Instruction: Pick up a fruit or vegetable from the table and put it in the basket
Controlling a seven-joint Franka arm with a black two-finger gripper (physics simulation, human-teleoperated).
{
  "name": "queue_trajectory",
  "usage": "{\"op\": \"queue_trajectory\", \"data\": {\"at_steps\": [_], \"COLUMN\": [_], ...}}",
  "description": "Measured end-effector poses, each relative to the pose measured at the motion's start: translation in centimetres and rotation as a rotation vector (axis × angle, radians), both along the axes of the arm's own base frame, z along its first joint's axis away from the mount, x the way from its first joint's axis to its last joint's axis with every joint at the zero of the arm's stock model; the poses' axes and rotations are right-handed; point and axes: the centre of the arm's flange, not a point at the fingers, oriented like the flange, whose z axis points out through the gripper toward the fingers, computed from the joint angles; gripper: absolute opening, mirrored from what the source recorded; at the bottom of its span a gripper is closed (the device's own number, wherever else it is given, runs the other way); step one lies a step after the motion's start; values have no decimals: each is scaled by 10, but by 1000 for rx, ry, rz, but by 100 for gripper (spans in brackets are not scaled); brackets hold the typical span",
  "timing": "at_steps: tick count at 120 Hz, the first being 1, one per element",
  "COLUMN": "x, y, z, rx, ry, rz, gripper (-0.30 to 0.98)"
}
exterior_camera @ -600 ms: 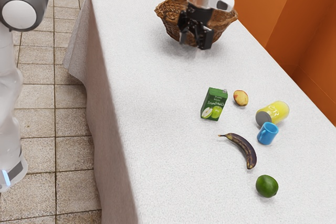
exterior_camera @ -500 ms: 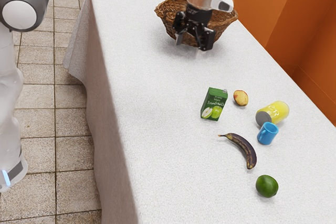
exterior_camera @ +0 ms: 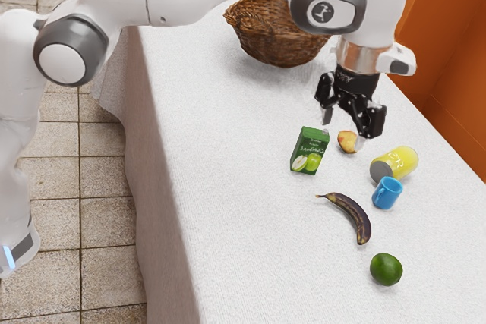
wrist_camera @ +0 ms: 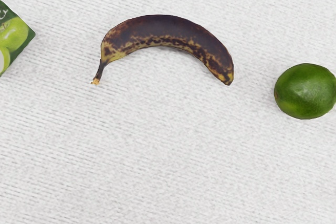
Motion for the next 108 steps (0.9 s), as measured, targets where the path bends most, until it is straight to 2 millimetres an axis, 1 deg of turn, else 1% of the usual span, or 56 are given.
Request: {"op": "queue_trajectory", "data": {"at_steps": [5,9,12,17,20,30,35,40,49,55,61,83,99,108], "x": [8,13,19,30,39,64,72,79,88,97,103,115,121,121], "y": [-33,-52,-61,-68,-72,-77,-79,-78,-71,-62,-60,-77,-77,-86], "z": [-11,-18,-26,-40,-54,-90,-102,-107,-109,-116,-126,-167,-179,-190], "rx": [-7,-11,-13,-13,-12,-15,-23,-30,-39,-41,-46,-55,-51,-59], "ry": [-40,-71,-89,-114,-122,-156,-178,-203,-246,-259,-263,-283,-313,-318], "rz": [-66,-105,-125,-146,-155,-177,-189,-196,-201,-198,-203,-290,-335,-368], "gripper": [69,69,69,69,69,69,69,69,69,69,69,68,68,68]}}
